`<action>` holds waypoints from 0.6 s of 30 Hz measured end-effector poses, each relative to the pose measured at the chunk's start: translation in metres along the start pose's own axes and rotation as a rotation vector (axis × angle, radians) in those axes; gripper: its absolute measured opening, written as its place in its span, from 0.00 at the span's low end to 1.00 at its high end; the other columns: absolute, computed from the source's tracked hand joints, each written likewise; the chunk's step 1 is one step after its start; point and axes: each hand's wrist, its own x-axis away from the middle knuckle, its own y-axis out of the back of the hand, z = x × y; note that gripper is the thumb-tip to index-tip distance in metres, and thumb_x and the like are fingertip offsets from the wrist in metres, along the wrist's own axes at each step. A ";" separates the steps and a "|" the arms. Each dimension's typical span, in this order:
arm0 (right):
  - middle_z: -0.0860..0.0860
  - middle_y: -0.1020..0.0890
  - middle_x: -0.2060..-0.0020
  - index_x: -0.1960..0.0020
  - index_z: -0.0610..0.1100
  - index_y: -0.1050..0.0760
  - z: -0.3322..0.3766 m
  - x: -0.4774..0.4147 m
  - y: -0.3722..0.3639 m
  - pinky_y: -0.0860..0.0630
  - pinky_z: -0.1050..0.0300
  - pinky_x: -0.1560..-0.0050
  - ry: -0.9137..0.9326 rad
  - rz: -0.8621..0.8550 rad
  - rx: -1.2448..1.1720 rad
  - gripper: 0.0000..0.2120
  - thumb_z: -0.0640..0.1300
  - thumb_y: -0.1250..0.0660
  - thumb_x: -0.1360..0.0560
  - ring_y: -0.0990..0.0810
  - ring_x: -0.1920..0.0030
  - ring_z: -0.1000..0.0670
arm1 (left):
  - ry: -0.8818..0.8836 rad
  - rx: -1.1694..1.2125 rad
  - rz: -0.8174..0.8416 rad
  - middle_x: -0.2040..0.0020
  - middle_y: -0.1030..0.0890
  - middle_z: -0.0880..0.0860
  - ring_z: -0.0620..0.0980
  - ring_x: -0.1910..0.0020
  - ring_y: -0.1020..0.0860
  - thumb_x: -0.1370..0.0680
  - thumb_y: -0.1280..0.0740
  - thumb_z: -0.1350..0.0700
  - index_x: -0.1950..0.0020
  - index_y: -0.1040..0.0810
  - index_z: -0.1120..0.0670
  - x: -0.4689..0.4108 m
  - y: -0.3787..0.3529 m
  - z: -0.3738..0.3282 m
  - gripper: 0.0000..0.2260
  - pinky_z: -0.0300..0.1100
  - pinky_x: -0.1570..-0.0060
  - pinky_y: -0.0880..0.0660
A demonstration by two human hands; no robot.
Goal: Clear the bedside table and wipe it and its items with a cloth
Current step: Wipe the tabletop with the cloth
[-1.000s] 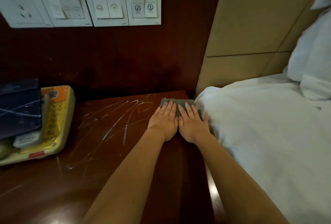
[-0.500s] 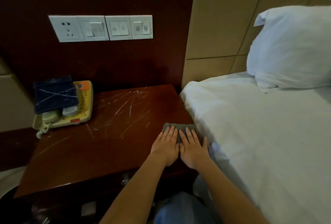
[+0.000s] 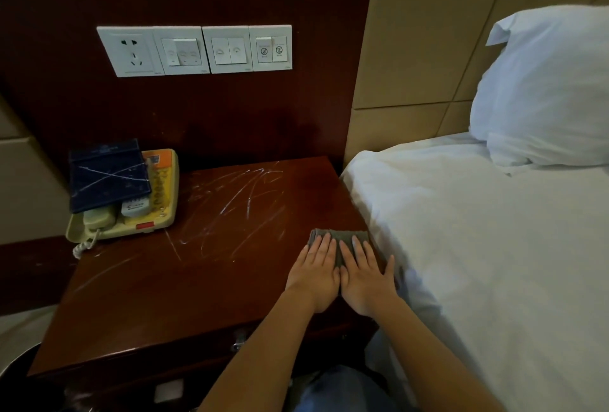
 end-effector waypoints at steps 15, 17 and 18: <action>0.53 0.61 0.23 0.23 0.55 0.59 0.019 -0.200 0.054 0.62 0.36 0.29 0.097 -0.070 -0.044 0.24 0.54 0.60 0.18 0.63 0.24 0.51 | 0.091 0.037 -0.108 0.22 0.61 0.51 0.47 0.24 0.61 0.17 0.58 0.50 0.22 0.60 0.54 -0.174 0.049 0.085 0.24 0.46 0.25 0.61; 0.54 0.61 0.23 0.23 0.55 0.59 0.022 -0.226 0.060 0.62 0.36 0.28 0.096 -0.070 -0.071 0.24 0.54 0.60 0.18 0.62 0.24 0.52 | 0.106 0.040 -0.116 0.22 0.60 0.51 0.47 0.24 0.61 0.17 0.58 0.50 0.22 0.59 0.54 -0.197 0.055 0.096 0.24 0.46 0.25 0.61; 0.54 0.60 0.23 0.23 0.55 0.59 0.022 -0.236 0.062 0.62 0.37 0.28 0.093 -0.075 -0.078 0.24 0.54 0.60 0.18 0.62 0.24 0.52 | 0.111 0.039 -0.120 0.22 0.60 0.51 0.47 0.24 0.61 0.17 0.58 0.49 0.22 0.59 0.54 -0.206 0.057 0.100 0.24 0.47 0.25 0.61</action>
